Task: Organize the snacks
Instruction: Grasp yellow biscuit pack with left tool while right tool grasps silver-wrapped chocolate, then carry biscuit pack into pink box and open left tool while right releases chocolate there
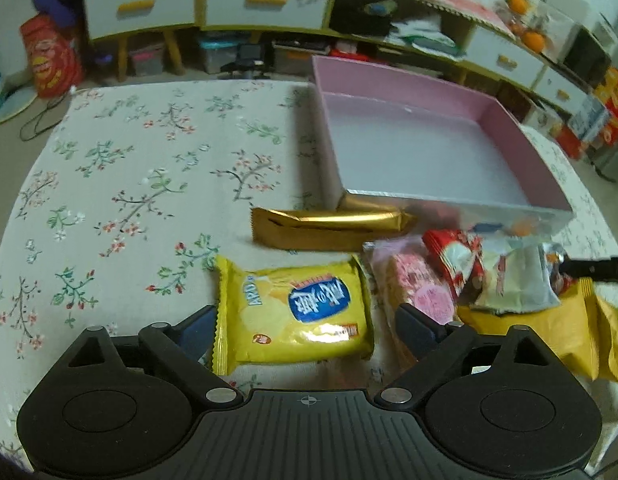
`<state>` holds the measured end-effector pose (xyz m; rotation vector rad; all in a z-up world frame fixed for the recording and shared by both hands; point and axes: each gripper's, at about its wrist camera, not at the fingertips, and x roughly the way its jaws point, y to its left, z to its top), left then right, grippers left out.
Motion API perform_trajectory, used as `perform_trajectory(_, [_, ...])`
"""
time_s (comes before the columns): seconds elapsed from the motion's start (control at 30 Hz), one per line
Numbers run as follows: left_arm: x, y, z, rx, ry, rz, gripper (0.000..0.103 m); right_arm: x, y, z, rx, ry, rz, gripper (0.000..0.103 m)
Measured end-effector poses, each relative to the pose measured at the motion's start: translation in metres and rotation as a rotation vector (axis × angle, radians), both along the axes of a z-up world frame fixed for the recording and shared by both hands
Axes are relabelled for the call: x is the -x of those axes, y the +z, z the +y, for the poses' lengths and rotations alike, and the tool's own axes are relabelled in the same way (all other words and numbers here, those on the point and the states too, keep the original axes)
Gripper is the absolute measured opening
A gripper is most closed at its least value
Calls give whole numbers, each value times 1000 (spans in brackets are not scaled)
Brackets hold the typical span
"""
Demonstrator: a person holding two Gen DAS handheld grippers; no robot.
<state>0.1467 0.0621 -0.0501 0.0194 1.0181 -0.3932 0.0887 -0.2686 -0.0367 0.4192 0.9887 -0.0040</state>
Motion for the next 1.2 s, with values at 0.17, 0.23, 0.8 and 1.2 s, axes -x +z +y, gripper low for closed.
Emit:
perform_trajectory(0.17, [3, -6, -6, -42, -3, 9, 94, -1, -2, 9, 96, 37, -21, 12])
perform_trajectory(0.23, [4, -7, -8, -57, 9, 1, 94, -1, -3, 12, 132, 53, -30, 12])
perform_trajectory(0.8, [15, 6, -13, -95, 47, -56, 71, -2, 1, 21, 227, 102, -62, 0])
perform_trajectory(1.2, [22, 34, 6, -57, 124, -86, 71, 8, 28, 12, 95, 31, -121, 0])
